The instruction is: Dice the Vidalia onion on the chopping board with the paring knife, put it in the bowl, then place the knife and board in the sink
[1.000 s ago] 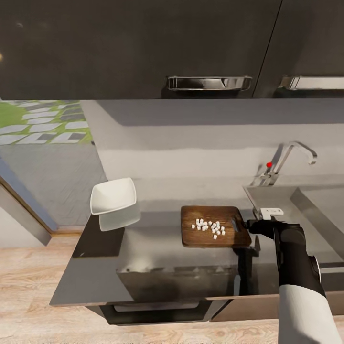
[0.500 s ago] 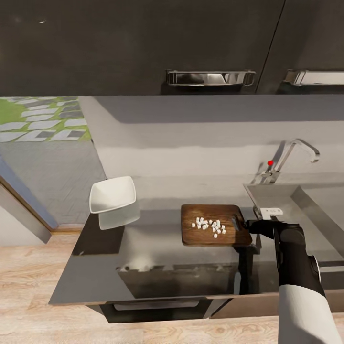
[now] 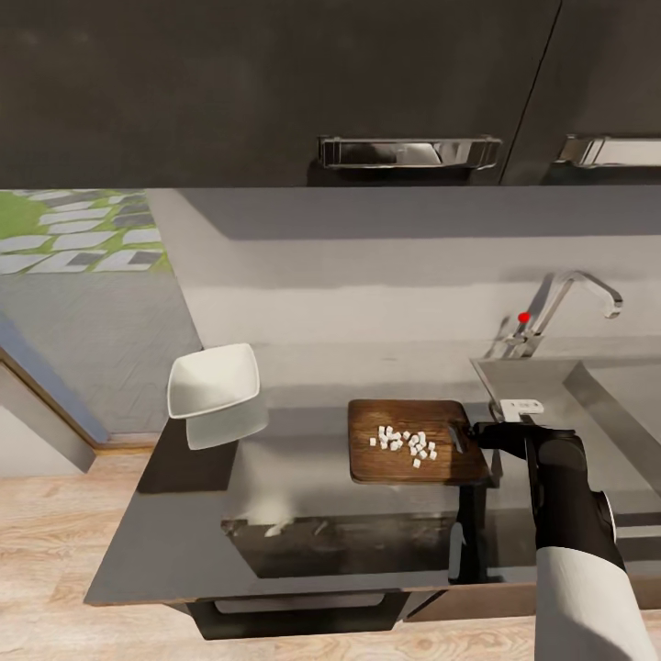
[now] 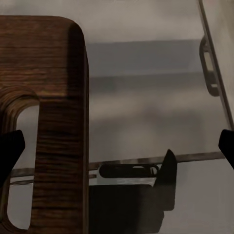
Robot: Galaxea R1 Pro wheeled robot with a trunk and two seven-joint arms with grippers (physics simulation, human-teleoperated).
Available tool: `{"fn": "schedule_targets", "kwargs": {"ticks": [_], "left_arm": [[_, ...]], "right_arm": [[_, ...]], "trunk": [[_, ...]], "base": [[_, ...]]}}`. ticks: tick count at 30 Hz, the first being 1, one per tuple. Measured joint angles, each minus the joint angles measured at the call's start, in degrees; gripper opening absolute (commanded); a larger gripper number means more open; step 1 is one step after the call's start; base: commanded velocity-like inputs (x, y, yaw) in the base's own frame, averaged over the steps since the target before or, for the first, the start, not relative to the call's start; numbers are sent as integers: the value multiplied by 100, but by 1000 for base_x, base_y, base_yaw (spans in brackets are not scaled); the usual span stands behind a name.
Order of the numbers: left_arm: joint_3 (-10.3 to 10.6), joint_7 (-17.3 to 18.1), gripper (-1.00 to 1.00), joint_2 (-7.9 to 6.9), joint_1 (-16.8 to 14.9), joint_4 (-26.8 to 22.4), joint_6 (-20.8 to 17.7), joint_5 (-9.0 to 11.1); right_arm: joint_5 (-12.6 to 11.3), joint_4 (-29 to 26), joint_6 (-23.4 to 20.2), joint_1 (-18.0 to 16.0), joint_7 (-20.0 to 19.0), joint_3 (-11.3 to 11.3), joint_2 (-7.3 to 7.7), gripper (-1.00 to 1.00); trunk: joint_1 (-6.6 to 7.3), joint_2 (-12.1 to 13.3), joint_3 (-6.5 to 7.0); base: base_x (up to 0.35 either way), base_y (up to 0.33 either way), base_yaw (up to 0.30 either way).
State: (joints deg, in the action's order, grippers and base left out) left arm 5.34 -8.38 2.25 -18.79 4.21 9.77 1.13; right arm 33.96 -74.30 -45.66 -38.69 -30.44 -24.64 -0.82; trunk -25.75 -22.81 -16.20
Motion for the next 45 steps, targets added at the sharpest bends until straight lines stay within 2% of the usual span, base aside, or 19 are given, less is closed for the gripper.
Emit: {"fn": "schedule_targets", "kwargs": {"ticks": [22,27,45], "left_arm": [[0,0,100,0,1,0,0,0],[0,0,100,6,2,0,0,0],[0,0,100,9,4,0,-9,0]], "right_arm": [[7,88,4,0,8,9,-13,100],[7,89,4,0,12,9,-102,100],[7,126,4,0,25,9,-123,100]], "trunk": [[0,0,-134],[0,0,-159],[0,0,-167]], "base": [[0,0,0],[0,0,0],[0,0,0]]}}
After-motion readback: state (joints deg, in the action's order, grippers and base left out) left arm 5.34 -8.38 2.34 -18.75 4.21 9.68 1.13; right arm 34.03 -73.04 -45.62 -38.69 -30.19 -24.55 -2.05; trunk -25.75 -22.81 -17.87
